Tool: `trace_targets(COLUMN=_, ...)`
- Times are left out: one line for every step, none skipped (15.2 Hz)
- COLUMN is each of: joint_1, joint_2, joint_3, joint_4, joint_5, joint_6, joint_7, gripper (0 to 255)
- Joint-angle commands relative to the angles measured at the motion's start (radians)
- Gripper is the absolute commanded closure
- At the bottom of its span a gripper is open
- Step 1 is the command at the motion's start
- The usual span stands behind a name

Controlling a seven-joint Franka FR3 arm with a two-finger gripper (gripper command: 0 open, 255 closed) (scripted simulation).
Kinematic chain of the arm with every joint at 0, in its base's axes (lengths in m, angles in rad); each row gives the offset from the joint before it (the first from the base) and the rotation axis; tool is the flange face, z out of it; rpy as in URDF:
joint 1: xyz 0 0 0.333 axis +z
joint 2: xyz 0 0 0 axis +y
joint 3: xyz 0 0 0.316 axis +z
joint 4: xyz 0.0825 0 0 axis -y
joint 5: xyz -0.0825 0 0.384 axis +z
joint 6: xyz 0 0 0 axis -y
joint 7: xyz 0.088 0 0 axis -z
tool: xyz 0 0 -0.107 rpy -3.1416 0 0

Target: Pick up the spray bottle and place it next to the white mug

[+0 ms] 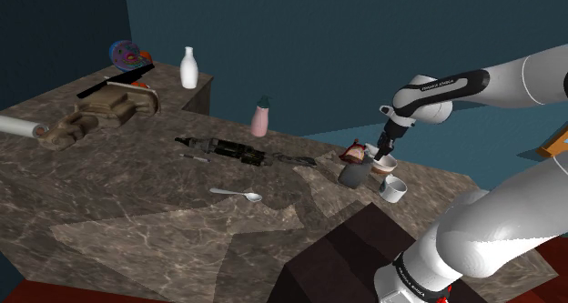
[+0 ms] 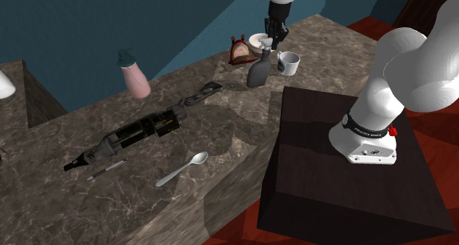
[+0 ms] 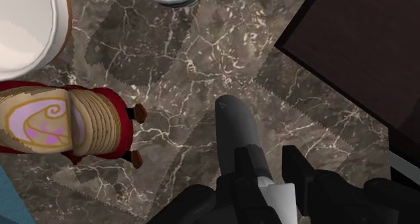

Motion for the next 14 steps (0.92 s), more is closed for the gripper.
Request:
trace_targets(joint_1=0.0, joint_2=0.0, joint_3=0.0, joint_4=0.0, joint_5=0.0, joint_6=0.0, joint_7=0.0, gripper=0)
trace_targets(joint_1=0.0, joint_2=0.0, joint_3=0.0, joint_4=0.0, joint_5=0.0, joint_6=0.0, joint_7=0.0, gripper=0)
trace_targets(joint_1=0.0, joint_2=0.0, joint_3=0.0, joint_4=0.0, joint_5=0.0, joint_6=0.0, joint_7=0.0, gripper=0)
trace_targets(joint_1=0.0, joint_2=0.0, joint_3=0.0, joint_4=0.0, joint_5=0.0, joint_6=0.0, joint_7=0.0, gripper=0)
trace_targets(joint_1=0.0, joint_2=0.0, joint_3=0.0, joint_4=0.0, joint_5=0.0, joint_6=0.0, joint_7=0.0, gripper=0)
trace_targets(joint_1=0.0, joint_2=0.0, joint_3=0.0, joint_4=0.0, joint_5=0.0, joint_6=0.0, joint_7=0.0, gripper=0)
trace_targets(joint_1=-0.008, joint_2=-0.026, joint_3=0.011, joint_4=0.018, joint_5=-0.014, joint_6=-0.039, joint_7=0.012, gripper=0)
trace_targets(joint_1=-0.014, joint_2=-0.049, joint_3=0.022, joint_4=0.036, joint_5=-0.025, joint_6=-0.078, joint_7=0.022, gripper=0)
trace_targets(joint_1=-0.02, joint_2=-0.07, joint_3=0.033, joint_4=0.056, joint_5=-0.034, joint_6=-0.117, joint_7=0.03, gripper=0)
trace_targets(joint_1=-0.023, joint_2=-0.085, joint_3=0.041, joint_4=0.073, joint_5=-0.039, joint_6=-0.147, joint_7=0.036, gripper=0)
trace_targets(joint_1=-0.024, joint_2=-0.085, joint_3=0.041, joint_4=0.073, joint_5=-0.039, joint_6=-0.147, joint_7=0.035, gripper=0)
trace_targets(joint_1=-0.024, joint_2=-0.085, joint_3=0.042, joint_4=0.073, joint_5=-0.039, joint_6=-0.147, joint_7=0.035, gripper=0)
trace_targets(joint_1=-0.024, joint_2=-0.085, joint_3=0.041, joint_4=0.073, joint_5=-0.039, joint_6=-0.147, joint_7=0.035, gripper=0)
trace_targets(joint_1=-0.024, joint_2=-0.085, joint_3=0.041, joint_4=0.073, joint_5=-0.039, joint_6=-0.147, joint_7=0.035, gripper=0)
